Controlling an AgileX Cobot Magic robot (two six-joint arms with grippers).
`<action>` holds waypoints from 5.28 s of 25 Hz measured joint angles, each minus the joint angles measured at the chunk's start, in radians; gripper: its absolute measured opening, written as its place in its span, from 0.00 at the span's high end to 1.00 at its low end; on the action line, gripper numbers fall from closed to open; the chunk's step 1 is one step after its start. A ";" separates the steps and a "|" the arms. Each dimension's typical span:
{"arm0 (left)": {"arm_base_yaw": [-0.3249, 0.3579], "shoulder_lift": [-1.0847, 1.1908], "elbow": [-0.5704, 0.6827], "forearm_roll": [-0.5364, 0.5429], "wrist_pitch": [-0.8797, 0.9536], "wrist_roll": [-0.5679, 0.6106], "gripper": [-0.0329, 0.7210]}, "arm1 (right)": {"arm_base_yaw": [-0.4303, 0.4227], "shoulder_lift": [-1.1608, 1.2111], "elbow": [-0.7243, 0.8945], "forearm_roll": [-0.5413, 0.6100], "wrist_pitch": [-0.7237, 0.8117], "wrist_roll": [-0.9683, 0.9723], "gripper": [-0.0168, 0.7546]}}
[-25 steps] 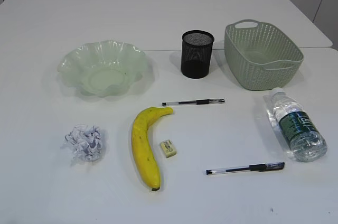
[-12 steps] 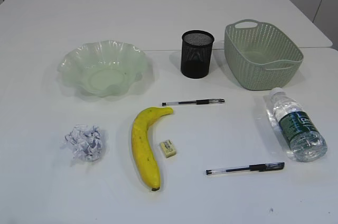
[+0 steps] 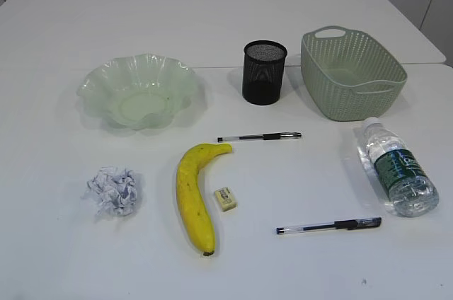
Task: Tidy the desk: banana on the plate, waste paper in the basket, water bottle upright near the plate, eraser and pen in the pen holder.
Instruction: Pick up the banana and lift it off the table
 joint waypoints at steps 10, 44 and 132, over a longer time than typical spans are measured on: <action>0.000 0.000 0.000 -0.006 0.000 0.000 0.33 | 0.000 0.014 -0.002 0.006 0.011 0.072 0.54; -0.058 0.350 -0.308 0.243 0.033 -0.044 0.33 | 0.000 0.767 -0.440 -0.156 -0.005 0.130 0.54; -0.661 2.076 -1.289 0.058 0.125 -0.107 0.27 | 0.000 1.445 -0.873 0.201 0.092 0.089 0.54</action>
